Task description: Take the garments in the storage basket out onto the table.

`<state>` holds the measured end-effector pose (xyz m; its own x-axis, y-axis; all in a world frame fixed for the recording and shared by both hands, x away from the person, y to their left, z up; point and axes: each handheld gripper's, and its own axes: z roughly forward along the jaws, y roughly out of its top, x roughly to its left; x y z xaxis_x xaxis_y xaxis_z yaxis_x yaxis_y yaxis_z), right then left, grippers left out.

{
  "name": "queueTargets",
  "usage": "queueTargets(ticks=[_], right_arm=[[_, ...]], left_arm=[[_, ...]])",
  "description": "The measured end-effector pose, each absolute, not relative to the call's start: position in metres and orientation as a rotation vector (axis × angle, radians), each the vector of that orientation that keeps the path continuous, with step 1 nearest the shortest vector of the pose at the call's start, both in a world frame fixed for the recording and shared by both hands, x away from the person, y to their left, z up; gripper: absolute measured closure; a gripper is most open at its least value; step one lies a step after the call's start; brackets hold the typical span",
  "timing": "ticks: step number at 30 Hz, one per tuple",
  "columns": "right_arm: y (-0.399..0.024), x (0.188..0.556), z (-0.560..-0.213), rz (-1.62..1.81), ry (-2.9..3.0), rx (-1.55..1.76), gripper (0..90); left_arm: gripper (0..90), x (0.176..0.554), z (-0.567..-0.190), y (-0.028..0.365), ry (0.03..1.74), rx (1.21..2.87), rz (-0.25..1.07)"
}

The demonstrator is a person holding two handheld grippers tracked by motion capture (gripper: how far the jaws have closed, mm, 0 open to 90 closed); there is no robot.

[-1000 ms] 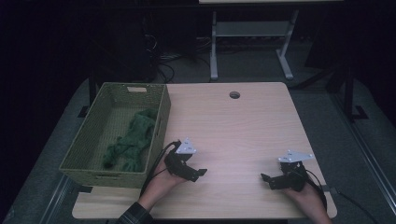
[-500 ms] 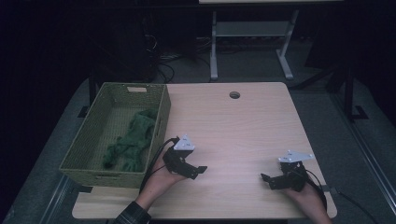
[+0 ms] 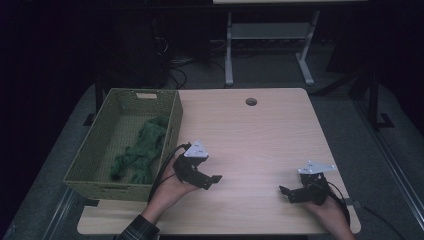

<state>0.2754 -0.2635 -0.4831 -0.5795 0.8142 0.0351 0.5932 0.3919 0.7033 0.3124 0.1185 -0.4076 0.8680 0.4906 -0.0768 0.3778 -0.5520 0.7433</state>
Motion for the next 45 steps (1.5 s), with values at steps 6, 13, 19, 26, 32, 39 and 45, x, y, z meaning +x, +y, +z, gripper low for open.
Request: queueTargets(ticks=[6,13,19,26,32,39,45], right_arm=[[-0.263,0.275,-0.483,0.988,2.339,1.228,2.4],[-0.263,0.275,-0.483,0.987,2.339,1.228,2.4],[-0.264,0.275,-0.483,0.987,2.34,1.228,2.4],[-0.263,0.275,-0.483,0.988,2.339,1.228,2.4],[-0.263,0.275,-0.483,0.988,2.338,1.228,2.4],[-0.263,0.275,-0.483,0.988,2.338,1.228,2.4],[-0.263,0.275,-0.483,0.988,2.339,1.228,2.4]], left_arm=[[13.5,0.315,-0.402,0.119,0.617,2.223,0.171],[13.5,0.318,-0.397,0.119,0.603,2.232,0.151],[13.5,0.318,-0.388,0.12,0.587,2.218,0.147],[13.5,0.323,-0.38,0.122,0.581,2.206,0.119],[13.5,0.328,-0.369,0.131,0.576,2.198,0.124],[13.6,0.333,-0.359,0.141,0.572,2.195,0.143],[13.6,0.336,-0.353,0.148,0.582,2.196,0.165]])
